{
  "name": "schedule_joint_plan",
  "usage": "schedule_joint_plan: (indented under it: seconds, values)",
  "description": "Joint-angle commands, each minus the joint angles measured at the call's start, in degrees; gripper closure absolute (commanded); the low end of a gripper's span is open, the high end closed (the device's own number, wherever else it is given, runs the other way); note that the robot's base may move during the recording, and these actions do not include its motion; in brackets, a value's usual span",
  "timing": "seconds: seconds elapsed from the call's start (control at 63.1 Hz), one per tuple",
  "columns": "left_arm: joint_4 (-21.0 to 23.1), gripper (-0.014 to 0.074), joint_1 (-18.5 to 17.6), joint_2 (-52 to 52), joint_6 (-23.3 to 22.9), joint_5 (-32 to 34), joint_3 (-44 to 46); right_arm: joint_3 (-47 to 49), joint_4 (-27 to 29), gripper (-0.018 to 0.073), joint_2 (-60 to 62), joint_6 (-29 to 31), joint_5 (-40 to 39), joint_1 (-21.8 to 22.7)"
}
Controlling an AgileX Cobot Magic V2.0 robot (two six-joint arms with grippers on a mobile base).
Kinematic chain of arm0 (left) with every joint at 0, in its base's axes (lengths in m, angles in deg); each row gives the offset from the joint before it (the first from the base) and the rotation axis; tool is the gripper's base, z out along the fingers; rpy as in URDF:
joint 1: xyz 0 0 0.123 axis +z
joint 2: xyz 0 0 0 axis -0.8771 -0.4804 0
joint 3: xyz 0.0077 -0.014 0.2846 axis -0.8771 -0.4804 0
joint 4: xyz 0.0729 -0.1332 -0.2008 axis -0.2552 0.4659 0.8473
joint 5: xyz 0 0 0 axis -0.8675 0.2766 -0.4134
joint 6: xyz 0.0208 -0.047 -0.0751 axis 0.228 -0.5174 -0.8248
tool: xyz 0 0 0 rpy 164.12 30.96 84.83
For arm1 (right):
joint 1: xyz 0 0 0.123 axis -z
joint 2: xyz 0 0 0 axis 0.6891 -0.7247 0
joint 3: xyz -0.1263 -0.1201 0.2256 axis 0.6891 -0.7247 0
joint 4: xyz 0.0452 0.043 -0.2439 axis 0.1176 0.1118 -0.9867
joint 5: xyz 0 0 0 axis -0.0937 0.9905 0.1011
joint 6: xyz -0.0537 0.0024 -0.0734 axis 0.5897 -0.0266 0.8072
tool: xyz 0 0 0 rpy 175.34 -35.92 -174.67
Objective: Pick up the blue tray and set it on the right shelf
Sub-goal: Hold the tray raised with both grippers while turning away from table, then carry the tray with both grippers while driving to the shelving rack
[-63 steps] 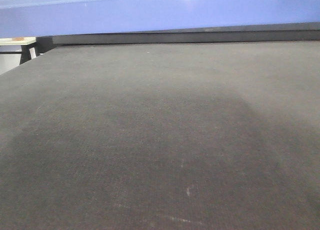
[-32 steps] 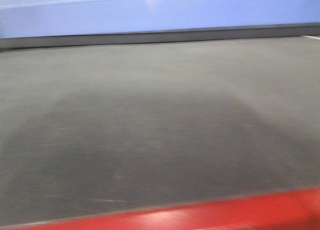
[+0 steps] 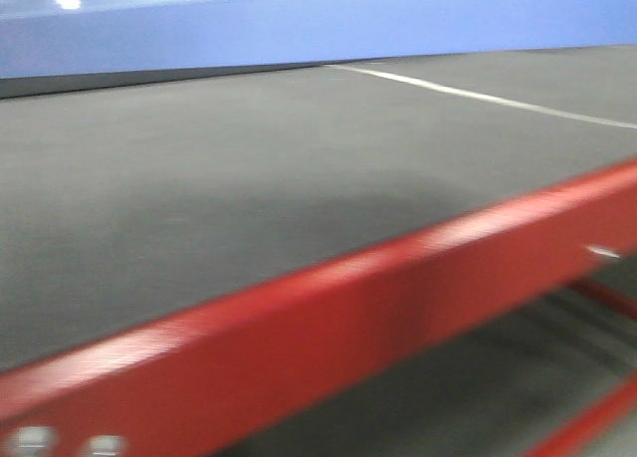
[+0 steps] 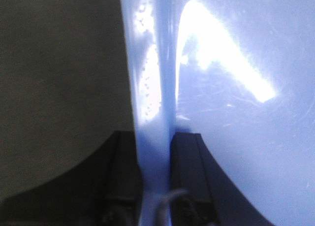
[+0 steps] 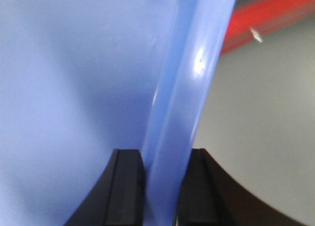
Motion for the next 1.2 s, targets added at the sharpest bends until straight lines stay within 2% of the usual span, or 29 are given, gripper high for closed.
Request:
schedule_joint_plan:
  seconds: [0.0, 1.189]
  values:
    - [-0.3, 0.0645, -1.1, 1.7, 2.0, -5.1, 1.5, 1.7, -0.1, 0.0503, 1.7, 2.2, -4.1, -0.7]
    - [-0.3, 0.0645, -1.1, 1.7, 2.0, -5.1, 1.5, 1.7, -0.1, 0.0503, 1.7, 2.2, -4.0, -0.7]
